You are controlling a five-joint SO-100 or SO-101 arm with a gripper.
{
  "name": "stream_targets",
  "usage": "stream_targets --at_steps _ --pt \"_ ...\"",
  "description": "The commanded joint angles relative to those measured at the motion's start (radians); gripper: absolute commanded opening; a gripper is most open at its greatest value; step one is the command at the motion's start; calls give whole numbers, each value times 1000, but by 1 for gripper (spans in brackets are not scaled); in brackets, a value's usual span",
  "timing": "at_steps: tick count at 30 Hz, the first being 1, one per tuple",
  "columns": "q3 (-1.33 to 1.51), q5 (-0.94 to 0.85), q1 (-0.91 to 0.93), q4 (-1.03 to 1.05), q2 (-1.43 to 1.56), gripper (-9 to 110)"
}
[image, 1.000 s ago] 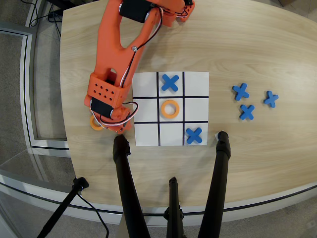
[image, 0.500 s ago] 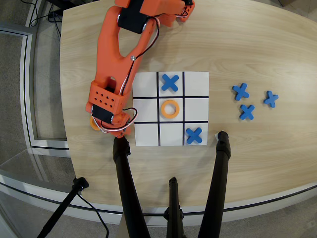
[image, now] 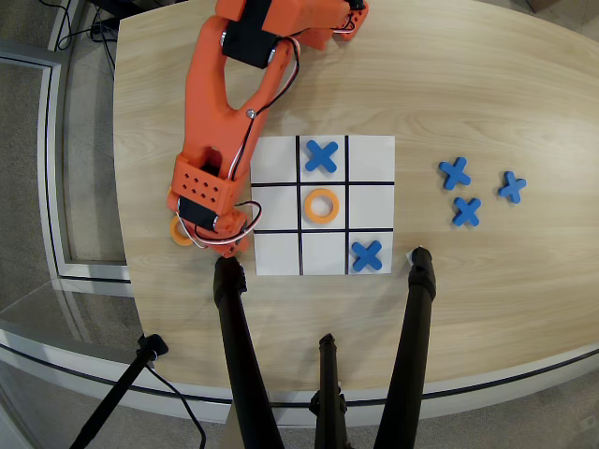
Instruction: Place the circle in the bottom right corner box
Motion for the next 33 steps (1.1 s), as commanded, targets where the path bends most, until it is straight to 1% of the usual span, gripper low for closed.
stream_targets --at_steps 1,6,19,24,33 --pt "26 9 9 35 21 19" --pt "37 37 11 121 43 19" --pt "80 100 40 190 81 19" --pt "84 123 41 281 94 19" --pt "124 201 91 314 121 19"
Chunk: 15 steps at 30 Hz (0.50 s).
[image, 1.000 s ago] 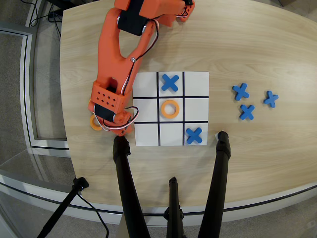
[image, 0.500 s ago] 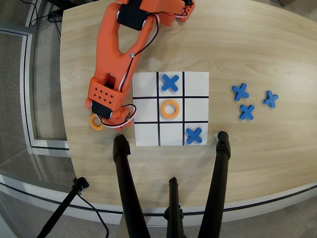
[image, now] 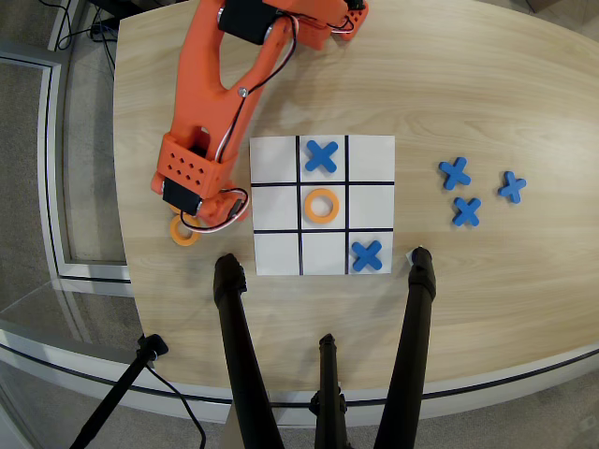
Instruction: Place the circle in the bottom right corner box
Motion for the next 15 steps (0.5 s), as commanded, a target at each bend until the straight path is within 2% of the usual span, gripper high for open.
stream_targets --at_steps 1,15 --pt "31 20 35 28 11 19" --pt "298 -51 265 20 186 18"
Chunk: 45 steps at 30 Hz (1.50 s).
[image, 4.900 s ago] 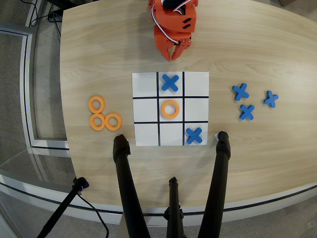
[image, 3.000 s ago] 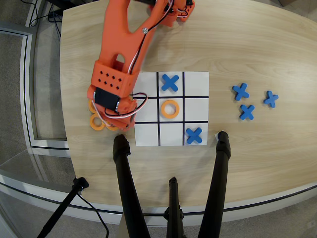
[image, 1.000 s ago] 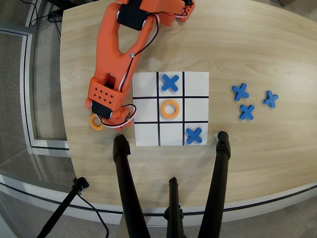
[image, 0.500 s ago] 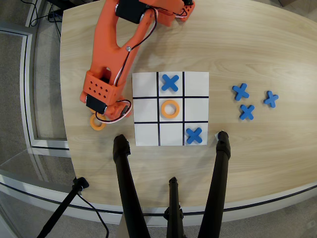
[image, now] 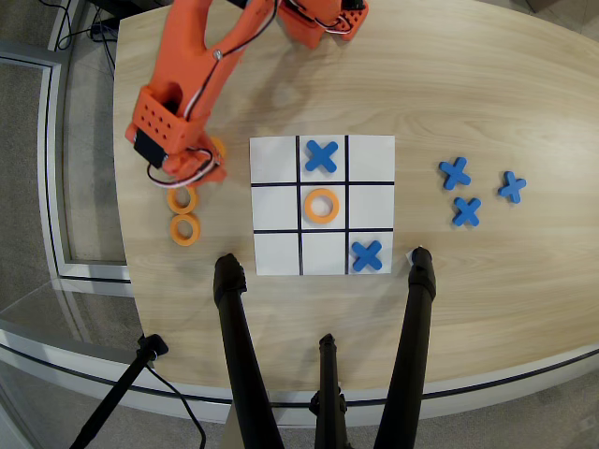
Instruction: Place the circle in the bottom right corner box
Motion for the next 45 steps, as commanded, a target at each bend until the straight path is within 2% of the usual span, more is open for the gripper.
stream_targets --at_steps 1,4,9,21,24,27,30,35,40,45 --pt "63 -28 72 8 28 18" --pt "78 -52 126 20 37 16" --pt "83 -67 141 26 37 0" --pt "87 -89 143 25 52 0" --pt "-34 -86 127 209 86 0" --pt "-222 -48 58 416 152 0" --pt "-371 32 -54 514 186 0" --pt "-503 183 -253 517 244 0" --pt "-463 161 -462 489 287 0" --pt "-360 48 -606 396 304 0"
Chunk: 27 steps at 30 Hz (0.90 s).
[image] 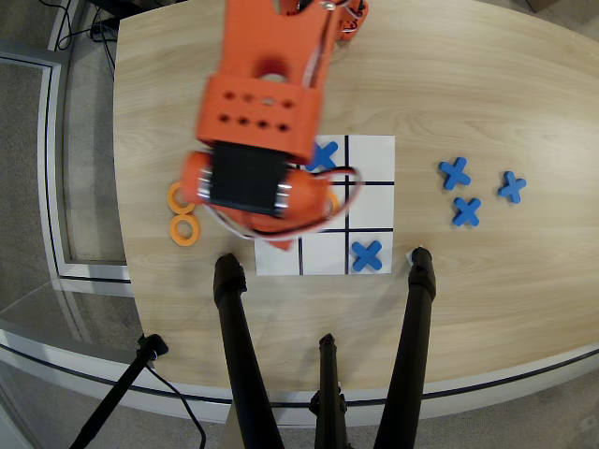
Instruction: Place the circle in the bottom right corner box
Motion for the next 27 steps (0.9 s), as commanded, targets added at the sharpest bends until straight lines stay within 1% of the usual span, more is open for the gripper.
stream_targets --at_steps 1,5,8,20,27 --pt "58 -57 -67 -89 49 0" --pt "109 -78 -97 -133 44 0" --pt "150 -110 -75 -140 43 0" --pt "485 -166 46 -408 38 0" --pt "523 -156 37 -426 20 0"
